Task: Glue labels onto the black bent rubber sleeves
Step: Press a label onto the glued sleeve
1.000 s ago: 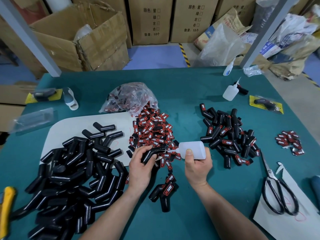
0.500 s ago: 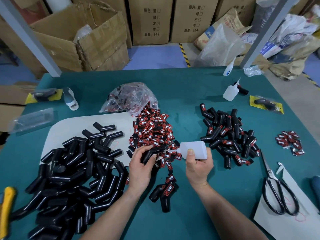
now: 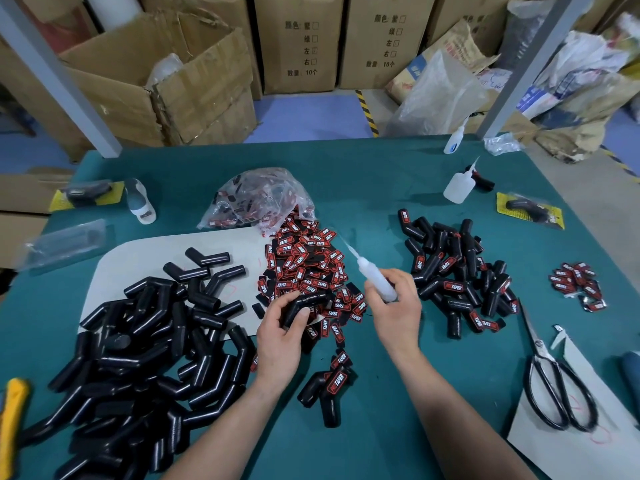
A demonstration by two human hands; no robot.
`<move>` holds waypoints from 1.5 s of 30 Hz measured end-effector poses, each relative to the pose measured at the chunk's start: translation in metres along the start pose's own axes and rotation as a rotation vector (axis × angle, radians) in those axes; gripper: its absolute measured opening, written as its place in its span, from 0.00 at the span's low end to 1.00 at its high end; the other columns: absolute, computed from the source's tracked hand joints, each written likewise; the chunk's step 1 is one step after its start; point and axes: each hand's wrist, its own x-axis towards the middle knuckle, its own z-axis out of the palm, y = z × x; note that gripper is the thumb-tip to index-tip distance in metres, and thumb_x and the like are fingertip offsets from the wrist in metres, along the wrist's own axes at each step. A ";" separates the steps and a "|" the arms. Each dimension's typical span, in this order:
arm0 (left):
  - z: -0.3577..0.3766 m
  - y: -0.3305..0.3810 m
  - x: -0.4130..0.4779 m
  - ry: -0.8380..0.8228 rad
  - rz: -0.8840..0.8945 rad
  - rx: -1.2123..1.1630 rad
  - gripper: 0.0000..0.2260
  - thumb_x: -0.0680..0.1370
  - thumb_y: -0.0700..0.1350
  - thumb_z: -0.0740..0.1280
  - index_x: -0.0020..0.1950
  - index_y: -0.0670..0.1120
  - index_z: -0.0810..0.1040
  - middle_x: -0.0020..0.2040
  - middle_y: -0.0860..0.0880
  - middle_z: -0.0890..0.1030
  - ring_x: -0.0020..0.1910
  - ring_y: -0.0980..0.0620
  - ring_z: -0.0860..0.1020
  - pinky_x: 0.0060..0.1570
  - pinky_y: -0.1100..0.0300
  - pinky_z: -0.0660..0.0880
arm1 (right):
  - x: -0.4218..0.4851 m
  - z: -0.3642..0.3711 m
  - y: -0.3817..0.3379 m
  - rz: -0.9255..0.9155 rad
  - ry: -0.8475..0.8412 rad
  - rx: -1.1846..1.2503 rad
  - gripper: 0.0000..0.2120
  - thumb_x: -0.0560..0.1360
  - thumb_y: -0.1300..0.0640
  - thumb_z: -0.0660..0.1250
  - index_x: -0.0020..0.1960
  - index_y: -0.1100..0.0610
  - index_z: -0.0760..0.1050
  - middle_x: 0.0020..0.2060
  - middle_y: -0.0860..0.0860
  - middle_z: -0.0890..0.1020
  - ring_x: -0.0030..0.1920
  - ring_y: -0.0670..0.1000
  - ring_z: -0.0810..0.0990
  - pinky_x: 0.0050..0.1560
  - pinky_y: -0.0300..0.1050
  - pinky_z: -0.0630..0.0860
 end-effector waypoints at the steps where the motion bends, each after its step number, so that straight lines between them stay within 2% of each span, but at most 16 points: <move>1: 0.000 -0.001 0.000 -0.001 0.003 -0.001 0.13 0.80 0.44 0.72 0.63 0.58 0.80 0.60 0.55 0.84 0.56 0.61 0.82 0.55 0.68 0.78 | 0.002 -0.002 0.002 -0.018 -0.005 -0.046 0.10 0.72 0.58 0.73 0.51 0.47 0.79 0.50 0.39 0.78 0.54 0.47 0.77 0.56 0.35 0.71; 4: -0.001 -0.003 0.001 0.009 0.042 -0.001 0.13 0.80 0.47 0.72 0.62 0.60 0.79 0.61 0.55 0.83 0.59 0.58 0.81 0.57 0.65 0.78 | 0.005 -0.003 0.005 0.032 -0.048 -0.137 0.14 0.74 0.54 0.73 0.52 0.39 0.74 0.50 0.34 0.76 0.53 0.40 0.75 0.52 0.30 0.69; 7: -0.001 -0.005 -0.004 0.033 0.177 0.004 0.12 0.80 0.51 0.71 0.62 0.61 0.79 0.62 0.59 0.81 0.63 0.55 0.79 0.60 0.62 0.76 | 0.007 -0.002 0.009 0.168 -0.116 -0.136 0.13 0.75 0.49 0.72 0.54 0.37 0.71 0.50 0.40 0.78 0.50 0.39 0.76 0.50 0.34 0.71; 9: -0.001 -0.006 -0.007 0.050 0.322 0.014 0.10 0.81 0.49 0.71 0.62 0.56 0.80 0.61 0.59 0.80 0.63 0.51 0.79 0.63 0.58 0.75 | 0.008 -0.001 0.012 0.213 -0.158 -0.153 0.13 0.75 0.49 0.72 0.56 0.43 0.72 0.48 0.43 0.80 0.48 0.45 0.78 0.50 0.43 0.75; 11: 0.000 -0.009 -0.009 0.066 0.455 0.029 0.11 0.79 0.47 0.71 0.61 0.49 0.81 0.60 0.56 0.80 0.61 0.49 0.80 0.64 0.59 0.74 | 0.009 0.001 0.014 0.224 -0.184 -0.187 0.15 0.75 0.50 0.72 0.59 0.48 0.73 0.49 0.46 0.81 0.47 0.49 0.79 0.51 0.47 0.76; 13: 0.001 -0.010 -0.010 0.071 0.540 0.027 0.10 0.79 0.47 0.71 0.59 0.45 0.81 0.59 0.53 0.80 0.59 0.49 0.80 0.64 0.60 0.73 | 0.008 0.001 0.008 0.201 -0.150 -0.160 0.22 0.73 0.54 0.75 0.63 0.53 0.72 0.55 0.50 0.79 0.51 0.50 0.77 0.56 0.45 0.74; 15: 0.000 -0.010 -0.011 0.068 0.582 0.022 0.11 0.81 0.49 0.71 0.58 0.43 0.80 0.58 0.52 0.80 0.58 0.49 0.80 0.64 0.60 0.73 | 0.006 -0.002 0.000 -0.045 0.041 -0.112 0.26 0.71 0.58 0.77 0.64 0.61 0.71 0.58 0.56 0.74 0.53 0.49 0.75 0.58 0.39 0.71; 17: 0.000 -0.009 -0.010 0.064 0.578 0.026 0.12 0.81 0.50 0.70 0.59 0.45 0.80 0.58 0.52 0.80 0.59 0.50 0.80 0.64 0.61 0.73 | -0.001 -0.006 -0.006 -0.445 0.175 -0.085 0.16 0.72 0.60 0.73 0.58 0.63 0.74 0.52 0.60 0.75 0.49 0.47 0.74 0.54 0.35 0.71; 19: 0.001 -0.010 -0.010 0.066 0.542 0.032 0.11 0.79 0.47 0.71 0.59 0.46 0.81 0.59 0.53 0.80 0.60 0.51 0.80 0.65 0.60 0.73 | -0.013 -0.004 -0.009 -0.677 0.005 -0.153 0.06 0.74 0.59 0.69 0.51 0.58 0.77 0.45 0.53 0.80 0.44 0.49 0.77 0.46 0.38 0.75; 22: 0.002 -0.010 -0.008 0.077 0.499 0.029 0.11 0.78 0.46 0.71 0.60 0.45 0.80 0.59 0.54 0.81 0.60 0.52 0.80 0.65 0.61 0.73 | -0.020 0.004 -0.011 -0.595 -0.379 -0.334 0.08 0.74 0.57 0.67 0.49 0.57 0.81 0.44 0.48 0.81 0.45 0.51 0.80 0.41 0.46 0.79; 26: 0.002 -0.009 -0.008 0.079 0.460 -0.003 0.12 0.78 0.47 0.71 0.61 0.49 0.80 0.59 0.55 0.81 0.60 0.50 0.80 0.65 0.59 0.74 | -0.011 0.006 -0.010 -0.414 -0.598 -0.495 0.12 0.72 0.53 0.70 0.53 0.56 0.83 0.51 0.49 0.78 0.53 0.53 0.77 0.39 0.51 0.80; 30: 0.002 -0.009 -0.007 0.082 0.448 0.003 0.11 0.78 0.48 0.71 0.60 0.54 0.80 0.60 0.57 0.81 0.61 0.51 0.80 0.65 0.59 0.74 | -0.013 0.006 -0.008 -0.412 -0.629 -0.524 0.09 0.75 0.52 0.72 0.50 0.56 0.83 0.52 0.48 0.77 0.53 0.53 0.75 0.40 0.51 0.79; 33: 0.003 -0.008 -0.008 0.079 0.443 0.007 0.13 0.78 0.49 0.71 0.62 0.56 0.79 0.60 0.59 0.81 0.61 0.53 0.80 0.65 0.63 0.73 | -0.012 0.006 -0.010 -0.444 -0.620 -0.490 0.06 0.75 0.56 0.72 0.48 0.59 0.81 0.52 0.50 0.78 0.52 0.54 0.75 0.46 0.51 0.78; 38: 0.002 -0.010 -0.007 0.090 0.428 0.012 0.12 0.78 0.49 0.71 0.61 0.58 0.80 0.59 0.57 0.81 0.61 0.51 0.80 0.65 0.62 0.74 | -0.016 0.007 -0.009 -0.521 -0.598 -0.480 0.03 0.73 0.62 0.72 0.46 0.61 0.80 0.50 0.51 0.80 0.50 0.55 0.75 0.52 0.51 0.77; 42: 0.001 -0.011 -0.007 0.098 0.437 0.024 0.11 0.78 0.49 0.71 0.60 0.56 0.80 0.60 0.56 0.80 0.61 0.52 0.80 0.65 0.62 0.73 | -0.016 0.006 -0.011 -0.542 -0.588 -0.448 0.04 0.72 0.63 0.73 0.47 0.60 0.80 0.47 0.50 0.82 0.48 0.57 0.77 0.50 0.53 0.76; 45: 0.002 -0.011 -0.007 0.098 0.422 0.026 0.13 0.78 0.49 0.71 0.62 0.57 0.80 0.60 0.57 0.80 0.62 0.51 0.79 0.65 0.62 0.73 | -0.018 0.007 -0.013 -0.520 -0.554 -0.430 0.09 0.72 0.64 0.74 0.51 0.58 0.82 0.46 0.48 0.82 0.49 0.54 0.75 0.50 0.48 0.72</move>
